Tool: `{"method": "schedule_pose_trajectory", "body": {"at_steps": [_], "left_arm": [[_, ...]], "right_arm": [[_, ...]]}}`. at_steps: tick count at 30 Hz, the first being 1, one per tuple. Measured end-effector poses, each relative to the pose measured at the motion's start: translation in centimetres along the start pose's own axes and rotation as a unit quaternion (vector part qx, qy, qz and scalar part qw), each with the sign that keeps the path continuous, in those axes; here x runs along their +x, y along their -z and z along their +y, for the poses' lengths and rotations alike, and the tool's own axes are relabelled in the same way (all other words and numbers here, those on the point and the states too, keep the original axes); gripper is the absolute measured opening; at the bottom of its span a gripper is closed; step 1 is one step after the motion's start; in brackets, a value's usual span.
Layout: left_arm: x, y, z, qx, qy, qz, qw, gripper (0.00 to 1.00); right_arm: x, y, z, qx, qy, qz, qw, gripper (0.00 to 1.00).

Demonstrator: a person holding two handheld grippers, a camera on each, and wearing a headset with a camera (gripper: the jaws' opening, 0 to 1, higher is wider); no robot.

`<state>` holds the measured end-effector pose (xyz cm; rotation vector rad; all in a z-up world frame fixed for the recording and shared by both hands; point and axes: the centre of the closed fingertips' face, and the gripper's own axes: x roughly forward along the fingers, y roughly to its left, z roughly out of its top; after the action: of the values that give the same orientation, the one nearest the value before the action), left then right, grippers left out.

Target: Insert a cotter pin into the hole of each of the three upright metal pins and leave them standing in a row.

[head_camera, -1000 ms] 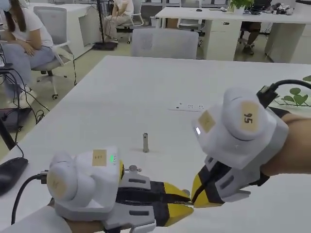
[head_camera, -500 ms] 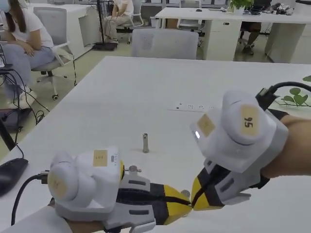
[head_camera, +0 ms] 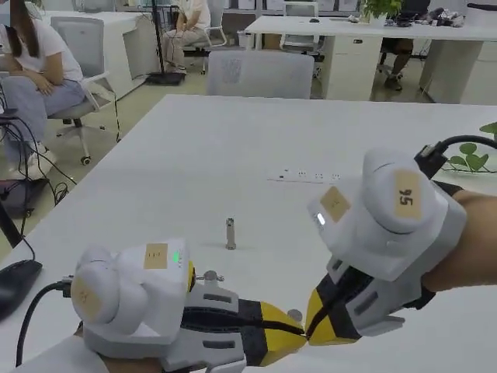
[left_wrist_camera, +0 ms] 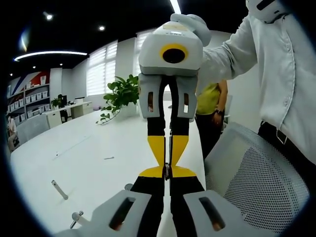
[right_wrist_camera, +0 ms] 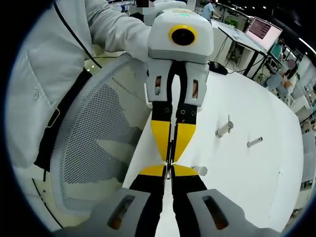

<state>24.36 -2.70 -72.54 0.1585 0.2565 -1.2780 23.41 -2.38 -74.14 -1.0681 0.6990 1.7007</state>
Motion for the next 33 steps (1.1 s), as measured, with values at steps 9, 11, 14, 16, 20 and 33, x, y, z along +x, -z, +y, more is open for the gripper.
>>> {"method": "schedule_pose_trajectory", "body": {"at_steps": [9, 11, 14, 16, 20, 33], "left_arm": [[-0.3, 0.0, -0.1, 0.009, 0.005, 0.003, 0.9999, 0.00], [-0.3, -0.1, -0.2, 0.011, 0.008, 0.003, 0.9999, 0.00], [-0.4, -0.2, -0.4, 0.019, 0.014, 0.003, 0.9997, 0.00], [-0.4, -0.3, -0.7, 0.023, 0.019, 0.002, 0.9995, 0.00], [-0.5, -0.5, -1.4, 0.039, 0.034, 0.004, 0.9986, 0.00], [-0.5, -1.3, -3.0, 0.057, 0.068, 0.002, 0.9961, 0.00]], "right_arm": [[-0.4, 1.0, 0.1, 0.025, -0.014, -0.005, 0.9996, 0.15], [-0.5, 1.0, 0.1, 0.038, -0.023, -0.018, 0.9989, 0.15], [-0.7, 1.0, 0.4, 0.060, -0.046, -0.035, 0.9965, 0.15], [-0.7, 1.0, 0.6, 0.074, -0.062, -0.046, 0.9943, 0.15], [-0.9, 1.0, 1.2, 0.091, -0.096, -0.061, 0.9893, 0.15], [-0.8, 0.5, 3.4, 0.140, -0.207, -0.100, 0.9630, 0.15]]}}
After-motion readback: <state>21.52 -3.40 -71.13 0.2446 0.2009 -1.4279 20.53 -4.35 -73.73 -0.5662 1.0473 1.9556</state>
